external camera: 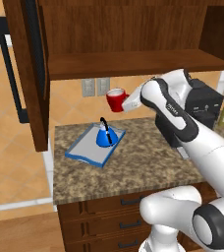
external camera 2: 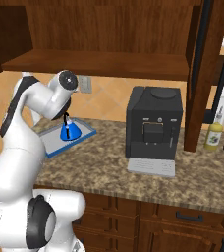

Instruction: Pick the kettle from the counter and place it on the tray. Then pick the mug from the cabinet and place it on the tray. Then close the cabinet doors.

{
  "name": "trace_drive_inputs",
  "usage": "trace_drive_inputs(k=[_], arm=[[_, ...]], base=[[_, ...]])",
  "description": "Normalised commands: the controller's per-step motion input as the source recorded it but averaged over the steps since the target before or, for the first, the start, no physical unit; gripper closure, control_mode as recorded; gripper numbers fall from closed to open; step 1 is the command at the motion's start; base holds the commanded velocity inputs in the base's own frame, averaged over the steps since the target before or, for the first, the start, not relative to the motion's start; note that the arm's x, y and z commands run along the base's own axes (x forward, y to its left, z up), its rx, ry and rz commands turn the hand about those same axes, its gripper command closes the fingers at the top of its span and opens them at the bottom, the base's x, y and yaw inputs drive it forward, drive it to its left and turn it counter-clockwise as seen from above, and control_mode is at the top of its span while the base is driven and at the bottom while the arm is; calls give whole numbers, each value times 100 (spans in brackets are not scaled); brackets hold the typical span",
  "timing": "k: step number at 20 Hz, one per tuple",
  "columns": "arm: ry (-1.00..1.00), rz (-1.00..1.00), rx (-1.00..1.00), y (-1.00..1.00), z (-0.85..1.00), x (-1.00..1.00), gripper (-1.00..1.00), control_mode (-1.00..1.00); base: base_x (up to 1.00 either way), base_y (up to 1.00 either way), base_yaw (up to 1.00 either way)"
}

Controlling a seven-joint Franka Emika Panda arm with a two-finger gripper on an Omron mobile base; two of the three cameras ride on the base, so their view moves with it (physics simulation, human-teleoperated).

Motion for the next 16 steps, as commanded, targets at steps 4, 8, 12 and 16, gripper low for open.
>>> trace_drive_inputs(k=[4, 8, 12, 16], arm=[[32, 1, -9, 12, -71, 0, 100, -100], [24, 0, -1, 16, -70, 0, 100, -100], [14, 0, 0, 18, -61, 0, 100, -100], [12, 0, -1, 9, -35, 0, 100, -100]], base=[[0, 0, 0], [0, 0, 0], [0, 0, 0], [0, 0, 0]])
